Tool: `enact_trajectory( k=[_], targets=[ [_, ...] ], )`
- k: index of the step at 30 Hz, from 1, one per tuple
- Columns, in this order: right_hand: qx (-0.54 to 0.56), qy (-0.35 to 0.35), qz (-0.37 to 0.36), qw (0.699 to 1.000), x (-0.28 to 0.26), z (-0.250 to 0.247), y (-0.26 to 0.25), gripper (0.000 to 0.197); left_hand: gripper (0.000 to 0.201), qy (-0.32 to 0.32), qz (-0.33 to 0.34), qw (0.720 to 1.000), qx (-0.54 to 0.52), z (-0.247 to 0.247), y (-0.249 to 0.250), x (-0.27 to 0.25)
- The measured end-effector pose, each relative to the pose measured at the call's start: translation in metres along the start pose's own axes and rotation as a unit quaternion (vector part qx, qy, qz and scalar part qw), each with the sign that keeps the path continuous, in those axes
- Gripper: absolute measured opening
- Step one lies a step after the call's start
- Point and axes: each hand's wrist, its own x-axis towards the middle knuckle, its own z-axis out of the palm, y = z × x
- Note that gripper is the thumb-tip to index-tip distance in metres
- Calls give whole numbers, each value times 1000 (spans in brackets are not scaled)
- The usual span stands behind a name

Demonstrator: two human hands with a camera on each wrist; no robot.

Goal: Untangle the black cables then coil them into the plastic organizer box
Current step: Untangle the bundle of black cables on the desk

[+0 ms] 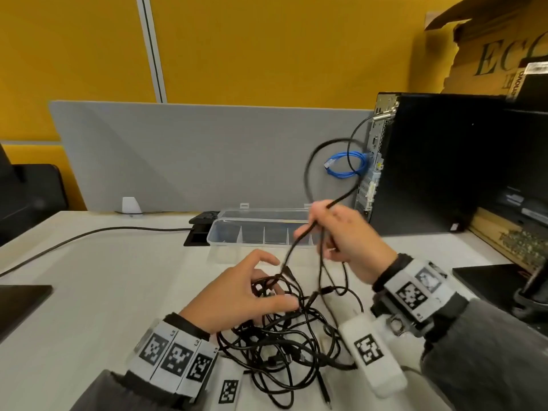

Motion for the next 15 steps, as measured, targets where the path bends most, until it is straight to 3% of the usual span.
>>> enact_trajectory(
  k=[2,5,7,9,11,13,15],
  targets=[
    [59,92,-29,994,7,-27,-6,17,62,-29,-1,999,46,-2,-1,0],
    [74,236,-106,963,12,-73,-15,22,54,-55,-1,994,92,-4,-4,-1],
    [7,296,-169,940,12,-99,-13,24,38,-74,-12,990,120,-4,-7,-2],
    [-172,322,-202,909,14,-119,-1,21,21,-50,-18,991,122,-4,-9,-1],
    [-391,290,-149,861,17,-138,21,18,15,-1,-22,995,102,-7,-9,-1],
    [-557,193,-15,807,18,-152,44,22,18,59,-25,995,71,-12,-7,-2],
    [-637,71,107,760,12,-156,57,27,27,122,-39,992,23,-16,-9,0]
  ],
)
